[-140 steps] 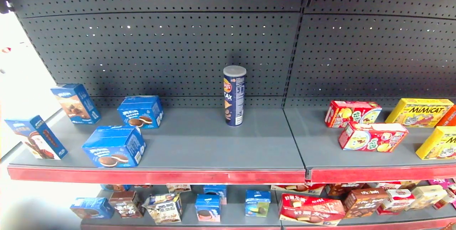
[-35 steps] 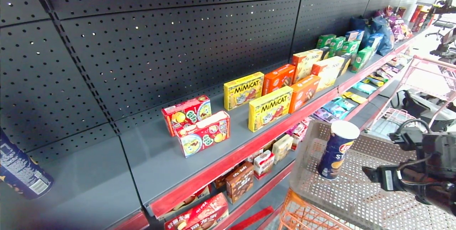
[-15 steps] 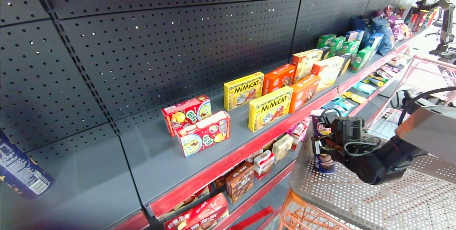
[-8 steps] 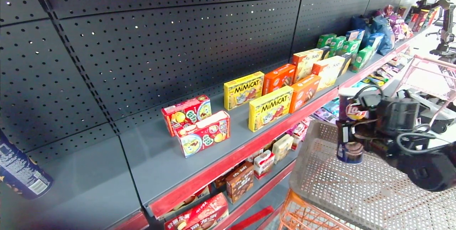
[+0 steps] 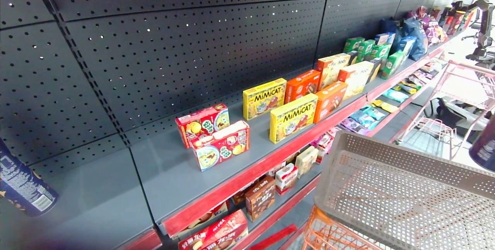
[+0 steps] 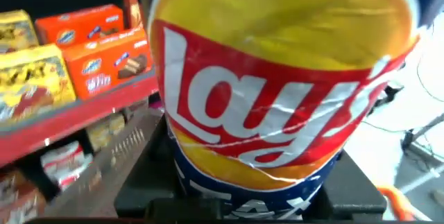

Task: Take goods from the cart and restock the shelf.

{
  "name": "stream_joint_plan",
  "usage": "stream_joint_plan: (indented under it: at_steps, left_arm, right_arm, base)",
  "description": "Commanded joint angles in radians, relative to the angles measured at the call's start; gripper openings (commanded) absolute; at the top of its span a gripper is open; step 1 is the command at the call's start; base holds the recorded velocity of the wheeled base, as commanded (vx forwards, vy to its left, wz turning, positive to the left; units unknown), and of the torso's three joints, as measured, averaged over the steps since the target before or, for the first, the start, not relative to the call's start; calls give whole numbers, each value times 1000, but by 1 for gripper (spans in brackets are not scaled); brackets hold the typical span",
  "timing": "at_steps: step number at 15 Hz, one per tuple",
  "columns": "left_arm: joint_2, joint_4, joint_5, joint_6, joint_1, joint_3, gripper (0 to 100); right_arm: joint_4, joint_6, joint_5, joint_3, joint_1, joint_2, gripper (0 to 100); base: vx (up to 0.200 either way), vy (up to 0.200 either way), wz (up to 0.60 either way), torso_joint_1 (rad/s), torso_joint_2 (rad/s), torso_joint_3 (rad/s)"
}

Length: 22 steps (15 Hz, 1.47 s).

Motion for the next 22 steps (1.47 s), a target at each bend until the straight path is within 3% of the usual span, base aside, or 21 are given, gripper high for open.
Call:
stream_joint_plan:
  at_steps: [1,5,8,12,13,16,18,20,22]
  left_arm:
    - [1,0,0,0,-1,0,100]
    - [1,0,0,1,0,0,100]
    - [1,0,0,1,0,0,100]
    - [1,0,0,1,0,0,100]
    - [1,0,0,0,-1,0,100]
    - [1,-1,-15,43,0,0,100]
    - [1,-1,-11,35,0,0,100]
    - [1,0,-4,6,0,0,100]
    - [1,0,-6,7,0,0,100]
  right_arm:
    - [118,-3,58,-8,-92,-252,0]
    - [282,-122,55,21,-98,-390,0]
    - [337,-174,32,-53,-133,-373,0]
    - [350,-299,6,-44,-179,-422,0]
    - [350,-299,1,-45,-189,-430,0]
    - [348,-299,3,-58,-199,-416,0]
    - [347,-286,1,-48,-198,-408,0]
    - [347,-263,4,-48,-195,-408,0]
    - [347,-259,3,-47,-193,-414,0]
  base:
    - [0,0,0,0,0,0]
    - [0,0,0,0,0,0]
    - [0,0,0,0,0,0]
    - [0,0,0,0,0,0]
    - [0,0,0,0,0,0]
    - [0,0,0,0,0,0]
    - [0,0,0,0,0,0]
    - [-200,0,0,-2,0,5]
    - [-200,0,0,19,5,2]
